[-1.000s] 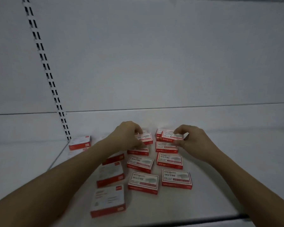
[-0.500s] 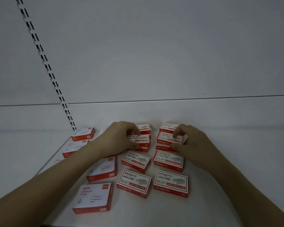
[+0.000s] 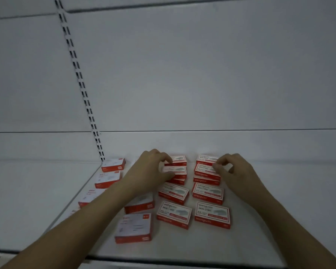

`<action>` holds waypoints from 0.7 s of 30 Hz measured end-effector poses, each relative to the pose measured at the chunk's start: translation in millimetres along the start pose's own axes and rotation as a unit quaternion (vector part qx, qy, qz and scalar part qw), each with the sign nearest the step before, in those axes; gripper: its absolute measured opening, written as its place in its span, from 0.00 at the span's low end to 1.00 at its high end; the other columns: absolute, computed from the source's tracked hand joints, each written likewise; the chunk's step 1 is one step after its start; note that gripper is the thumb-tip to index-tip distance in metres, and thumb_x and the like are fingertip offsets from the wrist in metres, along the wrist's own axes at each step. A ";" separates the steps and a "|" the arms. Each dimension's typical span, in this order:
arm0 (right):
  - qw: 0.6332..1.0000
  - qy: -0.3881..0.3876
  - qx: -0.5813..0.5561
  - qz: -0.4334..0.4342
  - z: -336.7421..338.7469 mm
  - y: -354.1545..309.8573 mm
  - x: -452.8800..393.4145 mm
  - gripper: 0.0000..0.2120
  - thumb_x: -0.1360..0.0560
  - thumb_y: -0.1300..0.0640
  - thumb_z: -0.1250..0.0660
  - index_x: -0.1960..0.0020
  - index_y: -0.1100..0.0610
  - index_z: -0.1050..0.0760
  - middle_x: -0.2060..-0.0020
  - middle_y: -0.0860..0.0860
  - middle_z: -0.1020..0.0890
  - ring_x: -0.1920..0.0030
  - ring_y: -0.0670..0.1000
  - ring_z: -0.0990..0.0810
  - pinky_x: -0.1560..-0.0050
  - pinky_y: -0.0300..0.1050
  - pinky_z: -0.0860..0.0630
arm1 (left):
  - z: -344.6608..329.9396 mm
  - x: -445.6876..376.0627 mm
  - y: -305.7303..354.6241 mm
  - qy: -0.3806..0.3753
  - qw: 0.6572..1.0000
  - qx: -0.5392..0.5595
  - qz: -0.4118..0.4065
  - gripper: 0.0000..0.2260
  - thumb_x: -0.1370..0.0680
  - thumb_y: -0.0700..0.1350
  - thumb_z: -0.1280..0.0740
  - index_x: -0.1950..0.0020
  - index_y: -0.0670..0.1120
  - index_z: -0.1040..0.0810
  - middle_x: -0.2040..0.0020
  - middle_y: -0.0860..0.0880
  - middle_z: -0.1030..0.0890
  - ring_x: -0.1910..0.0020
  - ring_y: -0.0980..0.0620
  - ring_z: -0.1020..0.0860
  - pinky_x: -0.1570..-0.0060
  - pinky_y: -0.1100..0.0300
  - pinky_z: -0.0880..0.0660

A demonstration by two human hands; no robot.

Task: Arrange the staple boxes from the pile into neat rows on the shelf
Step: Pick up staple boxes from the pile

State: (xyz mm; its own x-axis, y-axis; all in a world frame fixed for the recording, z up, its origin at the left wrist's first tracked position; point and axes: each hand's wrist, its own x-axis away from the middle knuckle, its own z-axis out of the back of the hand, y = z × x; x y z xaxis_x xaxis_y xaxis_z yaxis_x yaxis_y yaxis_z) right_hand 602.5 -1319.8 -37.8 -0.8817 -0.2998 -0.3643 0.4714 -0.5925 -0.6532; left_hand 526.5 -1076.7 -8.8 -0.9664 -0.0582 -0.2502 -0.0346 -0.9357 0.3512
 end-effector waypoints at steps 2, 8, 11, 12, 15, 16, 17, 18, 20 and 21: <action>0.998 0.046 0.026 0.019 -0.2 -17.1 3.3 0.05 0.23 0.49 0.37 0.53 0.50 0.25 0.53 0.47 0.24 0.58 0.43 0.25 0.56 0.40 0.29 | 15.8 13.5 -8.2 0.020 1.000 0.004 -0.009 0.14 0.26 0.59 0.33 0.42 0.58 0.24 0.47 0.58 0.26 0.46 0.57 0.31 0.49 0.59 0.31; 0.993 0.018 0.030 0.110 -43.8 -137.1 25.7 0.04 0.24 0.51 0.37 0.57 0.48 0.25 0.61 0.44 0.20 0.62 0.45 0.24 0.59 0.46 0.25 | 72.3 86.9 -59.5 0.040 0.999 -0.001 0.021 0.11 0.24 0.59 0.36 0.46 0.57 0.22 0.50 0.58 0.23 0.49 0.56 0.26 0.48 0.56 0.26; 0.990 -0.034 0.018 0.134 -85.5 -209.5 46.5 0.05 0.25 0.50 0.37 0.56 0.49 0.24 0.62 0.45 0.19 0.63 0.46 0.22 0.57 0.47 0.24 | 103.8 139.6 -101.1 0.056 0.997 -0.001 0.056 0.11 0.24 0.59 0.36 0.46 0.57 0.22 0.50 0.58 0.23 0.49 0.56 0.25 0.50 0.57 0.27; 0.989 -0.057 0.019 0.138 -101.1 -233.6 53.4 0.06 0.25 0.49 0.38 0.56 0.49 0.24 0.62 0.44 0.19 0.63 0.46 0.22 0.57 0.48 0.23 | 113.5 159.1 -117.2 0.065 0.995 0.001 0.070 0.10 0.24 0.58 0.36 0.46 0.57 0.22 0.50 0.58 0.23 0.49 0.57 0.26 0.51 0.58 0.28; 0.980 -0.131 0.026 0.150 -153.1 -300.8 73.0 0.07 0.25 0.48 0.38 0.55 0.49 0.24 0.60 0.44 0.20 0.59 0.47 0.22 0.55 0.49 0.23 | 141.5 219.7 -169.0 0.095 0.988 0.008 0.122 0.08 0.24 0.58 0.37 0.49 0.59 0.22 0.50 0.59 0.22 0.48 0.57 0.26 0.51 0.58 0.29; 0.975 -0.154 0.031 0.156 -172.0 -322.2 79.2 0.07 0.25 0.48 0.38 0.54 0.49 0.24 0.59 0.44 0.20 0.58 0.47 0.22 0.54 0.49 0.23 | 151.6 239.9 -186.9 0.103 0.984 0.008 0.142 0.08 0.24 0.58 0.37 0.49 0.58 0.22 0.50 0.59 0.22 0.48 0.57 0.26 0.50 0.57 0.28; 0.971 -0.175 0.038 0.161 -191.3 -343.4 85.5 0.08 0.25 0.47 0.38 0.53 0.49 0.23 0.58 0.45 0.20 0.57 0.48 0.22 0.54 0.48 0.23 | 162.5 259.5 -204.7 0.109 0.981 0.007 0.163 0.08 0.24 0.58 0.37 0.49 0.58 0.22 0.50 0.58 0.22 0.48 0.56 0.26 0.49 0.56 0.28; 0.967 -0.192 0.043 0.164 -210.6 -364.0 91.7 0.08 0.25 0.47 0.38 0.53 0.49 0.23 0.56 0.45 0.20 0.57 0.48 0.21 0.53 0.48 0.23 | 174.0 278.4 -222.5 0.115 0.976 0.007 0.184 0.09 0.24 0.58 0.37 0.49 0.57 0.21 0.49 0.57 0.22 0.48 0.55 0.25 0.47 0.55 0.27; 0.960 -0.216 0.048 0.170 -248.2 -403.2 103.8 0.09 0.25 0.46 0.38 0.53 0.49 0.23 0.55 0.46 0.20 0.55 0.50 0.21 0.51 0.48 0.24 | 197.9 314.4 -256.8 0.134 0.965 0.004 0.224 0.09 0.24 0.57 0.36 0.49 0.56 0.21 0.50 0.55 0.21 0.48 0.54 0.25 0.46 0.53 0.27; 0.957 -0.226 0.049 0.175 -265.5 -421.7 108.9 0.09 0.25 0.46 0.38 0.53 0.50 0.24 0.54 0.46 0.20 0.55 0.51 0.22 0.51 0.48 0.24 | 209.6 331.4 -273.0 0.144 0.960 -0.002 0.241 0.09 0.24 0.56 0.36 0.49 0.55 0.20 0.50 0.55 0.21 0.48 0.54 0.25 0.48 0.54 0.26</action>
State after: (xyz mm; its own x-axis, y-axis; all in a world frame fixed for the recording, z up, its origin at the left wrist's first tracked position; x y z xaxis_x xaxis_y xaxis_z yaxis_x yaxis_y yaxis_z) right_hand 313.1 -904.2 21.7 -0.5995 -0.7720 -0.2112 0.7549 -0.4577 -0.4697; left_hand 162.3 -767.7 1.4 -0.7592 -0.5778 -0.2995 0.4005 -0.7775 0.4849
